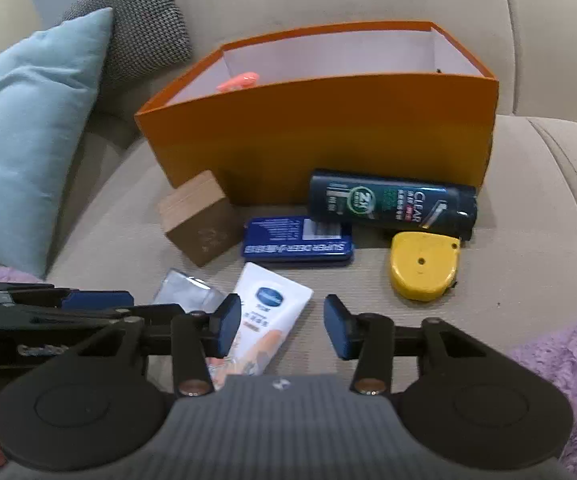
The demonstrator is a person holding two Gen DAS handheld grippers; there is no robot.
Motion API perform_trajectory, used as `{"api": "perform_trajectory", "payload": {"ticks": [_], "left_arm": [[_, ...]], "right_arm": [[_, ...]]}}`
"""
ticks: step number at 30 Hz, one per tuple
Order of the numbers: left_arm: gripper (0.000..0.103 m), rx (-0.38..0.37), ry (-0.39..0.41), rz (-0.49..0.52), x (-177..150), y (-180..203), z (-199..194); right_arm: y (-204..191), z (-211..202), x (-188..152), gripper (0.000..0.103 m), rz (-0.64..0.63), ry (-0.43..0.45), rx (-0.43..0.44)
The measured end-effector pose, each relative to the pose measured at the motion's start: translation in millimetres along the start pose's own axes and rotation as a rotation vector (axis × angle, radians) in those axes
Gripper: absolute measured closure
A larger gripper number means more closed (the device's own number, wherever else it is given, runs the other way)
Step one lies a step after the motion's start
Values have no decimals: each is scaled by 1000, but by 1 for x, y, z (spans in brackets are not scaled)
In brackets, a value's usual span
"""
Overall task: Organize rigid objects
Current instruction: 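Grasp the clear cube with the left tool while the right tool grasps the brown gift box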
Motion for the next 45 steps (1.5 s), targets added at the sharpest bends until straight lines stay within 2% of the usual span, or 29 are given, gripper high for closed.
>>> {"api": "perform_trajectory", "payload": {"ticks": [3,5,9,10,14,17,22,26,30,35,45], "left_arm": [[32,21,-23,15,5,2,9],[33,7,-37,10,7,1,14],[41,-17,-66,0,9,2,24],[45,-21,-66,0,10,2,25],[46,-40,-49,-16,10,0,22],[47,-42,-3,-75,9,-12,6],[47,-21,46,-179,17,-46,-23],[47,-26,92,-236,29,-73,-39],[47,-39,114,-258,36,-86,-37],[47,-71,88,-260,34,-84,-20],[47,-128,87,-342,37,-99,-12]], "right_arm": [[3,3,2,53,15,-1,10],[4,7,5,53,17,0,3],[6,14,7,53,24,-13,4],[7,16,8,53,26,-15,2],[7,20,12,53,25,-24,2],[1,21,16,52,3,-21,8],[-23,21,33,46,-88,-15,30],[-51,29,52,34,-209,-23,30],[-69,50,58,34,-325,-30,-31],[-80,73,56,33,-458,-27,-104],[-93,93,57,34,-474,-40,-77]]}}
Point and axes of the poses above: each gripper's, at about its wrist camera, not at the fingertips, and z roughly the way its jaws point, y to its right, x to its top, the point moved 7 cm from there along z, roughly the way its jaws point, and after that the axes turned 15 degrees about -y, right-handed, at the moved point
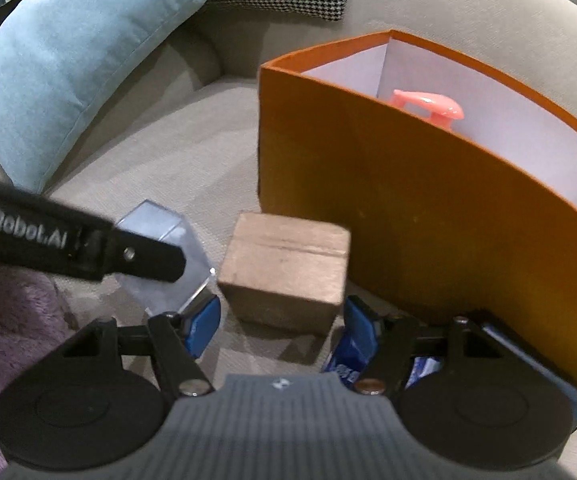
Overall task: Organize rigid objects
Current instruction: 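Grasp the clear cube with the left tool while the right tool grasps the brown gift box, then carry the clear cube and brown box with both tools into the orange box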
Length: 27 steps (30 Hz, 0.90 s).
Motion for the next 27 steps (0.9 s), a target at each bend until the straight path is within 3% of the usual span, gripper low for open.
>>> {"api": "perform_trajectory", "payload": {"ticks": [4,6,19,27], "left_arm": [[47,9,5,1,1,0,0],[47,11,12,-2,1,0,0],[47,39,81,49,-4,9,-15],[47,-70,120,77,-19,39,-57]], "right_arm": [[-3,3,4,34,36,34,-27],[0,1,4,41,53,43,-43],[3,-47,1,43,66,93,-21],[24,-105,-19,43,141,160,32]]}}
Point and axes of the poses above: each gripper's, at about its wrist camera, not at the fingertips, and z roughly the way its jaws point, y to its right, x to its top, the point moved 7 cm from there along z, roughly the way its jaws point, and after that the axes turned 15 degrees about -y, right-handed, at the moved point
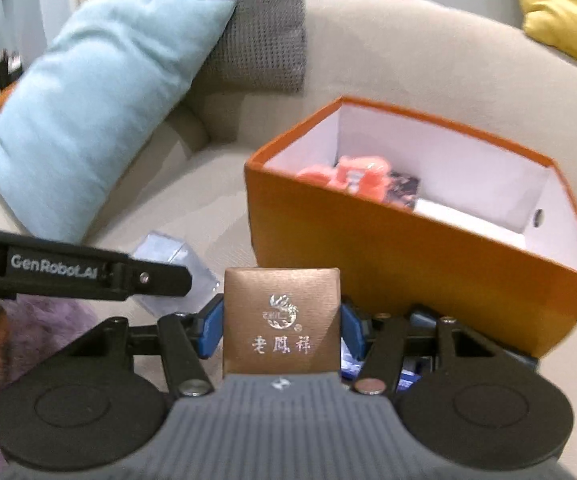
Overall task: Organize rigid objects
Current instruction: 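Carry the clear cube and brown box with both tools into the orange box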
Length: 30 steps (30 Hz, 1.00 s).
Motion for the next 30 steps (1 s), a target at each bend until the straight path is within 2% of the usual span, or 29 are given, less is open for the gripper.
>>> {"api": "perform_trajectory", "payload": {"ticks": [7,11,14,17,20,25,30], "left_arm": [[47,-111,68,96,34,57,-35],[47,-160,56,151,63,88,-34],[47,-181,28,177,87,104,-20],[47,-179,-22,214,107,114,0],[47,-203,-108,220,127,125,30],[47,-119,-196,342,154,146,80],[47,-29,-281,380,172,151,130]], "right_arm": [[49,-62,19,43,122,65,17],[80,-83,43,43,161,91,20],[103,-85,59,43,183,71,17],[120,-75,72,43,146,37,-20],[134,-54,84,43,75,-22,-64],[152,-2,103,43,-84,-164,-68],[169,47,113,43,-287,-284,-88]]}}
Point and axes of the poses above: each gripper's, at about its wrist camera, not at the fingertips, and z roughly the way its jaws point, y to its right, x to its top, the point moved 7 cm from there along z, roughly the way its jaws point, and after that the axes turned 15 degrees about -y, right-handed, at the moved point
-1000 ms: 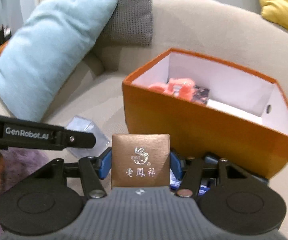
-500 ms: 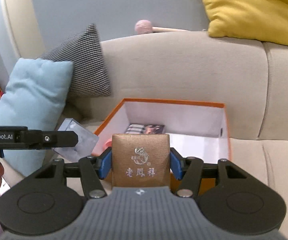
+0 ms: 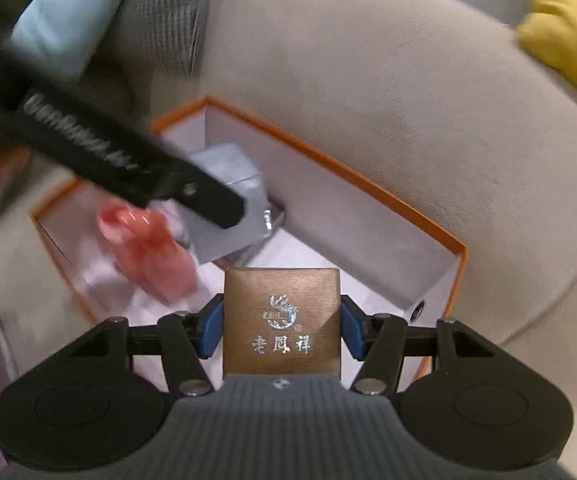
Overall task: Organize rigid objects
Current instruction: 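Carry the clear cube and brown box with both tools into the orange box, then open the left tool releasing the cube while the right tool releases the brown box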
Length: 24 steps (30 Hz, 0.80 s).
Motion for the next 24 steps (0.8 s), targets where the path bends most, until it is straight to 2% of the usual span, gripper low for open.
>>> {"api": "perform_trajectory", "payload": {"ticks": [6,10,15,21,24], "left_arm": [[47,58,-99,-30,24,-8,46],[47,95,-118,-64,34,-12,66],[47,91,-155,-130,38,-16,87],[47,96,-160,-188,35,-23,101],[47,80,-185,-201,30,-23,105]], "right_arm": [[17,32,12,43,-174,-59,11],[18,46,13,43,-284,-75,37],[16,65,13,43,-411,-107,19],[12,78,10,43,-539,-103,-1],[13,85,10,44,-556,-118,-27]]}}
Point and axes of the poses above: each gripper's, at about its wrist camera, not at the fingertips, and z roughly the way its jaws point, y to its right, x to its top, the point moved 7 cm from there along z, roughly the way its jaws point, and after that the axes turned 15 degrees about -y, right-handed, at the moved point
